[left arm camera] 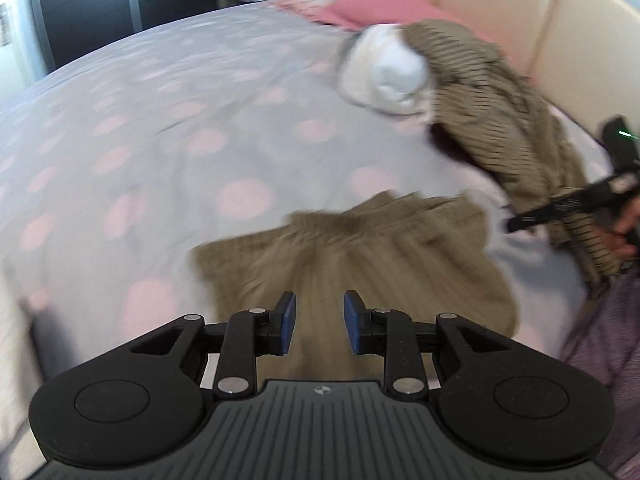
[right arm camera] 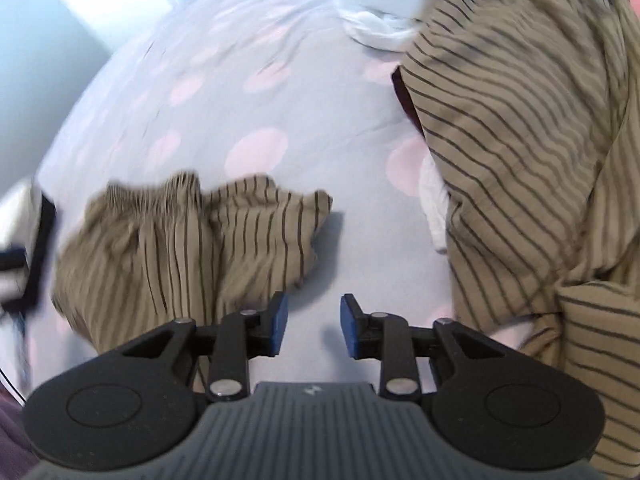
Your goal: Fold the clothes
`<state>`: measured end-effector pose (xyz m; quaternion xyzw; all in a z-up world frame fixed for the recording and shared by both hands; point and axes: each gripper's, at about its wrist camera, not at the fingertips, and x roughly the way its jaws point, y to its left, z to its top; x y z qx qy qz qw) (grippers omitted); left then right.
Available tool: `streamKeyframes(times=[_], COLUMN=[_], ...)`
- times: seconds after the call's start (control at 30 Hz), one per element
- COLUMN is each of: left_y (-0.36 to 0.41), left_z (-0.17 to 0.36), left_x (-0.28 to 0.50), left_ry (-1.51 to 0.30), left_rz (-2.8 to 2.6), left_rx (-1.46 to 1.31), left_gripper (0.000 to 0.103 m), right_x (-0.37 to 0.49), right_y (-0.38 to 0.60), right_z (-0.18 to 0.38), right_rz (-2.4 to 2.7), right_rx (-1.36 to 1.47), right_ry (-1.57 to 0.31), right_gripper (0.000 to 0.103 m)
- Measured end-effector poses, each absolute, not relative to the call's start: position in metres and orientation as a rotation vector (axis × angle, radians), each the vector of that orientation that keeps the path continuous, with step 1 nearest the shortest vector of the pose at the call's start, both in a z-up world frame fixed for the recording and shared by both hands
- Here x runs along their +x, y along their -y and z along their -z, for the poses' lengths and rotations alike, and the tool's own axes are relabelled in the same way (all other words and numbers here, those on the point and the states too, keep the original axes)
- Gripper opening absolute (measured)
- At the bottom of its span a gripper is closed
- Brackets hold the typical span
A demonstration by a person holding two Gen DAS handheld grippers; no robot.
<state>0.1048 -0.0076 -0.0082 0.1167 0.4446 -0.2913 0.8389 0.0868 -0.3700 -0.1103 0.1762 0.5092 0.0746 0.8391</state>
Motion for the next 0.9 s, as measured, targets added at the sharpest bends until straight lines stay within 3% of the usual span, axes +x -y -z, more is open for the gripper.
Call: streamKeyframes(times=[0.07, 0.43, 0.67, 0.77, 0.9], left_y=[0.03, 0.133, 0.168, 0.168, 0.162], left_z=[0.01, 0.031, 0.074, 0.097, 0.111], left_x=[0.107, 0.139, 0.167, 0.176, 0.184], left_ry=[-0.948, -1.035, -1.192, -1.249, -1.273], left_rz=[0.654, 0.758, 0.665, 0.611, 0.596], left_rx=[0.265, 0.196, 0.17, 0.166, 0.136], left_gripper=[0.039, 0.043, 0.043, 0.042, 0.027], right_x=[0.093, 0.115, 0.125, 0.128, 0.134], right_y=[0.369, 0.372, 0.376, 0.378, 0.377], right_z=[0.113, 0.108, 0.111, 0.115, 0.121], right_rz=[-0.149, -0.105, -0.102, -0.1, -0.133], right_rx=[0.396, 0.379, 0.387, 0.399, 0.443], right_ry=[-1.071, -1.057, -1.067, -1.073, -1.086], right_gripper=[0.052, 0.052, 0.052, 0.052, 0.052])
